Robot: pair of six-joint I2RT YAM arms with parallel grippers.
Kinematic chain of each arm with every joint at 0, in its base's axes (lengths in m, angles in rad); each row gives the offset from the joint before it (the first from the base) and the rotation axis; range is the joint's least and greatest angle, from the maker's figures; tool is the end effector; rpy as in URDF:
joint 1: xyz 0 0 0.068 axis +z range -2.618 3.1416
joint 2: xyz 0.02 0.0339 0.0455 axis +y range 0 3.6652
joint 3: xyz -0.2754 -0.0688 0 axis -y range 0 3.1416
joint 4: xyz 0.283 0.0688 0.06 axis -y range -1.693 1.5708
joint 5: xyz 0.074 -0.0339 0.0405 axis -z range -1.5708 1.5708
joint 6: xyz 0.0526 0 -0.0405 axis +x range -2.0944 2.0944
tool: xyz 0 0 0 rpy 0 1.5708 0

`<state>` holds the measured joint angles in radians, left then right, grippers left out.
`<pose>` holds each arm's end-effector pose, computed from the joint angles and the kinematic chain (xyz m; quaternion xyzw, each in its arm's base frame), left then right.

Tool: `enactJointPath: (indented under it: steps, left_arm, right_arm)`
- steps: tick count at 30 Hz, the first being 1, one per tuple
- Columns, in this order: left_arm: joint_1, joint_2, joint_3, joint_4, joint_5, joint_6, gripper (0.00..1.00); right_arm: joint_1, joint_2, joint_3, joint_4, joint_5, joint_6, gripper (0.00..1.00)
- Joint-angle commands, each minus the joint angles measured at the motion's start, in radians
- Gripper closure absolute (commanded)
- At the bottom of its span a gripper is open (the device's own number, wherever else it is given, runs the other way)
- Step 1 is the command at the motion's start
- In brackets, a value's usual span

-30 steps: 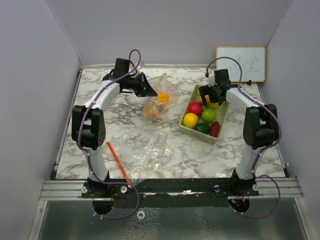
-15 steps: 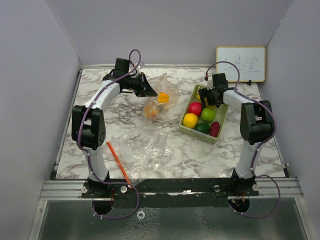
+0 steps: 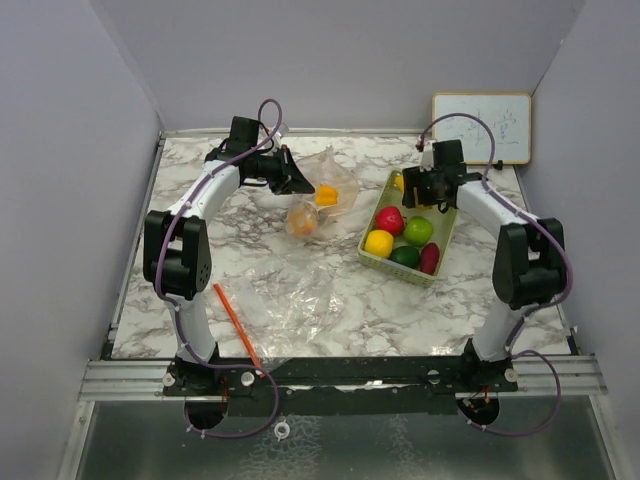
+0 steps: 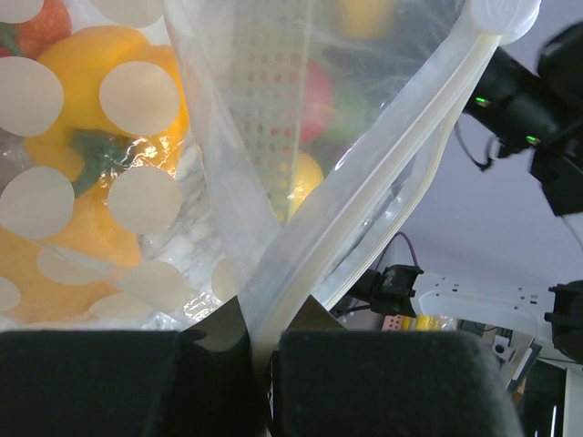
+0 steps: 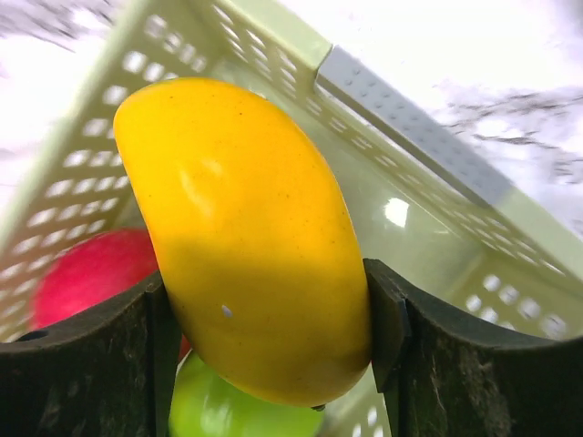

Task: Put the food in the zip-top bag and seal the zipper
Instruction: Pick up the fake fruit from the bin, then place the fake fruit in the zipper food storage bag.

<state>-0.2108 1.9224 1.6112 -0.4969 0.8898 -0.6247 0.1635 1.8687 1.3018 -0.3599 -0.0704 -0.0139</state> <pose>0.4575 -0.1397 0.2651 -0.0154 0.8528 -0.5014 0.1450 0.4411 0.0765 0.1743 -0.0951 0.9433 0.0569 0.3129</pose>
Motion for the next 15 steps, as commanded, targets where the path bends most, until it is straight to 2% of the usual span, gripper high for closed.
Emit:
enactJointPath:
  steps: [1,3,4,8,11,15]
  left_arm:
    - [0.005,-0.026,0.007,-0.003,0.017,0.017,1.00]
    - [0.004,-0.026,0.011,-0.005,0.018,0.015,1.00]
    - [0.004,-0.026,0.012,-0.005,0.016,0.015,1.00]
    - [0.004,-0.028,0.019,-0.007,0.012,0.016,1.00]
    - [0.004,-0.031,0.022,-0.011,0.011,0.014,1.00]
    - [0.005,-0.039,0.026,-0.011,0.008,0.015,1.00]
  right_arm:
    - [0.028,-0.243,0.044,-0.075,-0.011,0.045,0.93]
    - [0.055,-0.290,0.097,-0.121,-0.069,0.071,0.93]
    - [0.078,-0.303,0.122,-0.130,-0.144,0.088,0.93]
    - [0.249,-0.287,0.226,-0.091,-0.279,0.184,0.93]
    - [0.363,-0.212,0.301,-0.010,-0.304,0.280,0.93]
    - [0.409,-0.127,0.308,0.090,-0.277,0.385,0.93]
